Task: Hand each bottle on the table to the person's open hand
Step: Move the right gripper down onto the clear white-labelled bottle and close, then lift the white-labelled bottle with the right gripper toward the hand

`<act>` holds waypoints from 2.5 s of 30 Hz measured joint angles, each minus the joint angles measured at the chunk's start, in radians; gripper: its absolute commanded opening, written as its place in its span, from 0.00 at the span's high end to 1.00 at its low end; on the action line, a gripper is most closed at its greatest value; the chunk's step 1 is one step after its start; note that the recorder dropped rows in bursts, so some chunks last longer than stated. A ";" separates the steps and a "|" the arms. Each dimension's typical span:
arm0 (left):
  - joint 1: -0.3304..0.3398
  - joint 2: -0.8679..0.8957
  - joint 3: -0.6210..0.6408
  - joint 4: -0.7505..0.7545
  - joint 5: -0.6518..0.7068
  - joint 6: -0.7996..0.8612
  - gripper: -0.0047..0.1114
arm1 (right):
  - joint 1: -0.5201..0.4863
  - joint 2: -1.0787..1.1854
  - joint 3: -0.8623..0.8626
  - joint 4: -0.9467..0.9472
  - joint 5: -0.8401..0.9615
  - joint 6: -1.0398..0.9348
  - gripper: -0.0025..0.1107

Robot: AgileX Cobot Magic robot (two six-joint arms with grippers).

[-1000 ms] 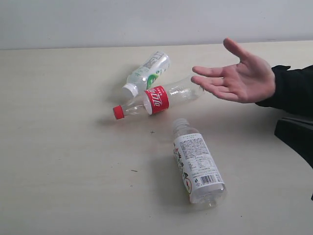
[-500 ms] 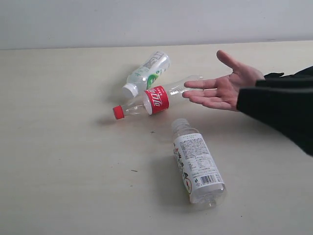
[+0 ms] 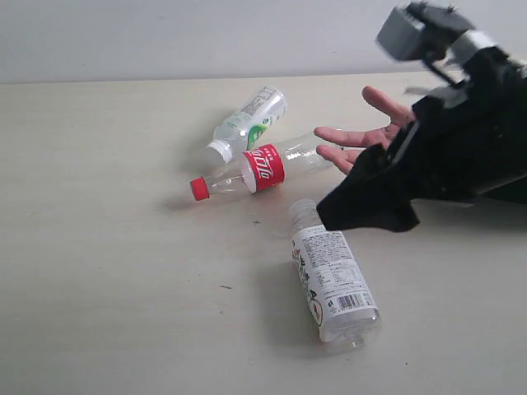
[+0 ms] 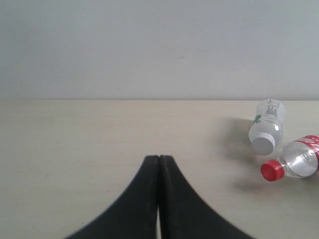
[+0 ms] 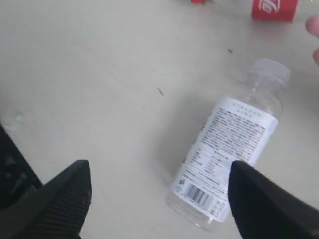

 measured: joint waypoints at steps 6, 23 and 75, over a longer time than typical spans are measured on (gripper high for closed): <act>0.000 0.000 0.000 0.000 0.000 0.000 0.96 | 0.137 0.151 -0.004 -0.335 -0.107 0.342 0.31; 0.000 0.000 0.000 0.000 0.000 0.000 0.96 | 0.181 0.374 -0.004 -0.497 -0.266 0.616 0.28; 0.000 0.000 0.000 0.000 0.000 0.000 0.96 | 0.181 0.137 -0.005 -0.463 -0.178 0.502 0.98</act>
